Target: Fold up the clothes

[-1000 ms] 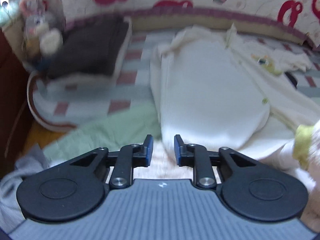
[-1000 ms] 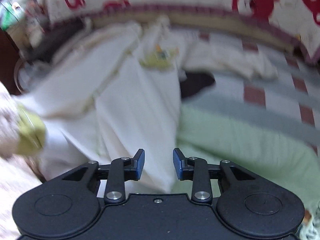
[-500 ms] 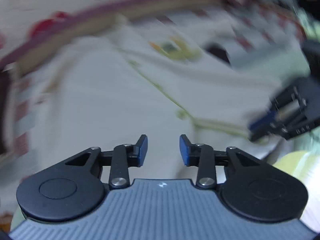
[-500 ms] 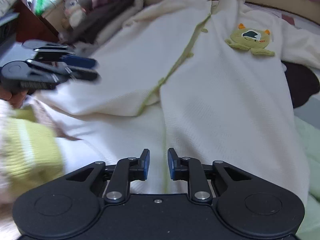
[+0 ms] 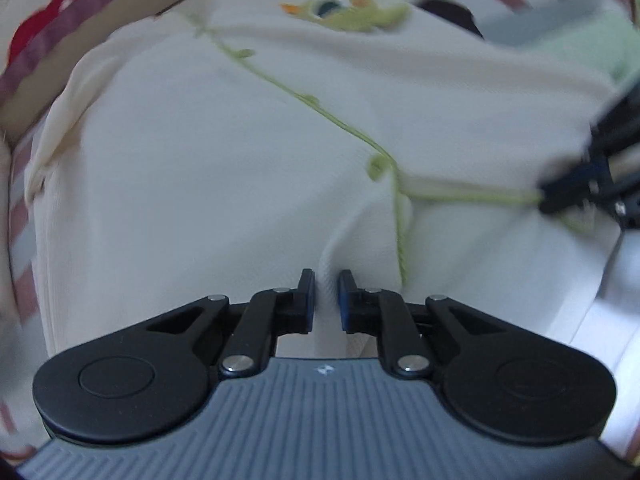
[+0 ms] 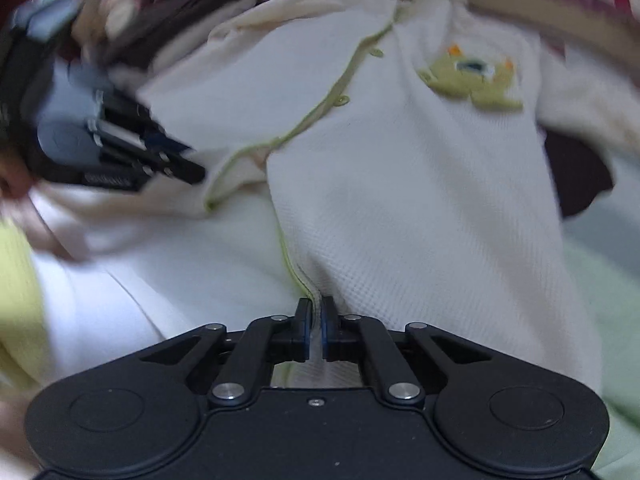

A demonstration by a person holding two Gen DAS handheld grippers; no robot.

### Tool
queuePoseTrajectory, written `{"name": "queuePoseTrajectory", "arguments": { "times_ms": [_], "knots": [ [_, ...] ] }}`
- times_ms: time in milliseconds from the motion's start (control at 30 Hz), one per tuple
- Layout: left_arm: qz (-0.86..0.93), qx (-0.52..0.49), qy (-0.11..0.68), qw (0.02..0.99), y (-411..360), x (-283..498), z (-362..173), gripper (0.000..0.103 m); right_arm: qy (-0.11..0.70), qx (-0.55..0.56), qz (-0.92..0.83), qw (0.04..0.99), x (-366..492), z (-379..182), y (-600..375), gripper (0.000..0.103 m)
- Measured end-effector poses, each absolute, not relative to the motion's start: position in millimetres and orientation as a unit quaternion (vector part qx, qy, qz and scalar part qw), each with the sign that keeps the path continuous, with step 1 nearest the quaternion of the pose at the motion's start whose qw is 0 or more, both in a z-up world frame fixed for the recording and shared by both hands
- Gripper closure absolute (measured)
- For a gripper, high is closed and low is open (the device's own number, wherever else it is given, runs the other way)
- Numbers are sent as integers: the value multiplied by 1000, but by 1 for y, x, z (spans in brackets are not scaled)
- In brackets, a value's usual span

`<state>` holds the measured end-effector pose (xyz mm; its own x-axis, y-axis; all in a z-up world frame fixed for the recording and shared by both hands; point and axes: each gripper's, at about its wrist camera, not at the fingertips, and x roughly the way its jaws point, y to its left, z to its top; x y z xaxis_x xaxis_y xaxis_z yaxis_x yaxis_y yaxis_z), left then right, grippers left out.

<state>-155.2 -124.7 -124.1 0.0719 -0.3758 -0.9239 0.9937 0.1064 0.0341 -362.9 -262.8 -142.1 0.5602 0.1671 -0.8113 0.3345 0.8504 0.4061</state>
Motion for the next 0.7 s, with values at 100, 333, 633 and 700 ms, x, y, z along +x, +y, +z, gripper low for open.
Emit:
{"name": "queuePoseTrajectory", "arguments": {
  "times_ms": [100,333,633,700],
  "knots": [
    [-569,304,418,639,-122,-139,-111,93,421,412,37,807,-367,-134,-283,97],
    [-554,291,384,679,-120,-139,-94,91,469,386,57,792,-324,-143,-275,96],
    [-548,384,391,632,-86,-166,-102,40,461,402,101,784,-311,-142,-281,80],
    [-537,382,406,634,-86,-161,-111,40,452,410,101,786,-312,-140,-287,80]
  ]
}}
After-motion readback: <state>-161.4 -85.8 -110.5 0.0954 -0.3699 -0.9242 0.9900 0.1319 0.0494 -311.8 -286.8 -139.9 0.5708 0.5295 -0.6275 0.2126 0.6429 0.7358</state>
